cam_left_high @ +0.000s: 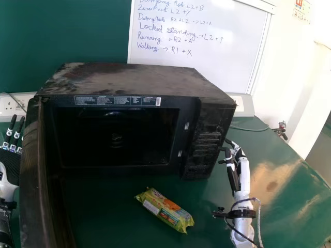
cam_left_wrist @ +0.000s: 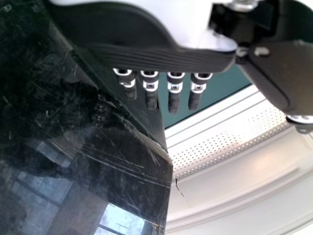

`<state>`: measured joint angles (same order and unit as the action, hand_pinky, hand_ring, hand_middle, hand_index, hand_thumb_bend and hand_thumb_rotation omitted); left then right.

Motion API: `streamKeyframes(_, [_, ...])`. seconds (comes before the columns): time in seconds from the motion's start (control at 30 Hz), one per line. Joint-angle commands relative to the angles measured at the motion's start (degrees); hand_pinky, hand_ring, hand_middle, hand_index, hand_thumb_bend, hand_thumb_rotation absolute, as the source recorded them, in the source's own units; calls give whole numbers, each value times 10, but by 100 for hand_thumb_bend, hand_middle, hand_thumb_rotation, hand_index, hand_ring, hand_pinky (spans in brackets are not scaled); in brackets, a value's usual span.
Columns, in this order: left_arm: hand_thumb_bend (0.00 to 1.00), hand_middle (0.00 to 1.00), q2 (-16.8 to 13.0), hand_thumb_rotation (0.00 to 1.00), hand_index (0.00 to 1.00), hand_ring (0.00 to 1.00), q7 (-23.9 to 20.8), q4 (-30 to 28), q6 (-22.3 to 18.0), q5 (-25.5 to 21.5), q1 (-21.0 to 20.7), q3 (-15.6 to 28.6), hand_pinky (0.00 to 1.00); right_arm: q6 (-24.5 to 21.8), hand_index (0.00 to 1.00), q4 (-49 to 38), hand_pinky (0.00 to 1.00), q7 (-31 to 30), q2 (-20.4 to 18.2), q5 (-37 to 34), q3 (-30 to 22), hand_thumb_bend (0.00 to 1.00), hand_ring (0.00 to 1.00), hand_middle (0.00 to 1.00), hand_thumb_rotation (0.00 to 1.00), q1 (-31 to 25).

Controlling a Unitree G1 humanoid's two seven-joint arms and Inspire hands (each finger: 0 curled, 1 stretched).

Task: Put biscuit inside oven

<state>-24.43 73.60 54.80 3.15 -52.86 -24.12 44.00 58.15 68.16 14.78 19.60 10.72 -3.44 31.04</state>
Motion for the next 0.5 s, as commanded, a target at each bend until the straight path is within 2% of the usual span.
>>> streamKeyframes(0.0, [8,78,30,73,100,2,0,27,13,2,29,5,0,-1,84,19,46,0,-33,-1,4,87,53,68,78,-37])
streamKeyframes(0.2, [8,79,32,76,100,7,-7,25,6,3,30,6,0,8,83,19,46,-2,-36,-5,-1,88,53,68,79,-37])
streamKeyframes(0.3, [9,79,31,75,100,1,-7,24,11,2,31,5,0,22,83,18,45,11,-38,-1,-2,88,52,68,79,-39])
streamKeyframes(0.37, [11,76,32,71,100,9,-12,20,16,0,33,6,0,33,83,18,44,20,-39,4,-2,89,51,68,78,-41])
streamKeyframes(0.47, [11,76,34,70,100,12,-11,17,17,0,35,7,0,49,83,20,43,34,-38,11,0,93,51,68,78,-42])
